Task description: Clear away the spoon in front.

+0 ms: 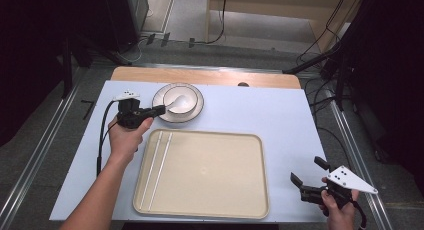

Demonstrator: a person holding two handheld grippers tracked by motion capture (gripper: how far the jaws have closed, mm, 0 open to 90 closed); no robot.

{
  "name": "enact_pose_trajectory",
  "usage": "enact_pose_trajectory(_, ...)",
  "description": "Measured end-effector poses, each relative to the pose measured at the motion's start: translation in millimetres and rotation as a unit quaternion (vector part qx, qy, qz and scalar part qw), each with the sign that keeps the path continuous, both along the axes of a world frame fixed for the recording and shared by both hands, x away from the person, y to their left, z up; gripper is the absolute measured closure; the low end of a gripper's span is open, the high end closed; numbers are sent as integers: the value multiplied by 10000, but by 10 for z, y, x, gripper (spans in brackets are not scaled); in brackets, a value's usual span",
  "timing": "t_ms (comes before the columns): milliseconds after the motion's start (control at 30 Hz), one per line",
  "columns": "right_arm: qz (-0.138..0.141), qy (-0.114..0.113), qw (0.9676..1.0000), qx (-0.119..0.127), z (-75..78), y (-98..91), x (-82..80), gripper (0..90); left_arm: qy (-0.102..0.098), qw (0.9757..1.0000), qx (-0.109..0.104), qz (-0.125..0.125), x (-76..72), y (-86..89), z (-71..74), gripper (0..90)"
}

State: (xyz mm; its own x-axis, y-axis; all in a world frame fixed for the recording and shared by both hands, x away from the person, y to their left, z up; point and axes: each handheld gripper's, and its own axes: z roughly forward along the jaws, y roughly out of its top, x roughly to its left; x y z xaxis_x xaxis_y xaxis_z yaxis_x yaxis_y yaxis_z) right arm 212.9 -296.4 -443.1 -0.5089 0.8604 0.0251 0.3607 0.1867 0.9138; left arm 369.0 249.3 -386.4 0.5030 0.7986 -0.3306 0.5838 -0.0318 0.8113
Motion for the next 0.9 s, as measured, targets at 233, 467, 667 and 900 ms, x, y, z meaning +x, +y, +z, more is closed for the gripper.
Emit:
enact_pose_trajectory(233,5,-9,10000,-3,3,5,-3,26,-101,9999,-9,-22,-129,-15,63,874)
enact_pose_trajectory(467,3,-7,10000,-4,9,6,-12,26,-172,9998,-65,-27,-240,-13,121,874)
enact_pose_trajectory(667,3,-29,10000,6,16,12,-17,26,-223,9997,-95,-36,-346,-25,152,874)
enact_pose_trajectory(900,15,-50,10000,3,27,17,-27,26,-285,9994,-169,-50,-479,-35,181,874)
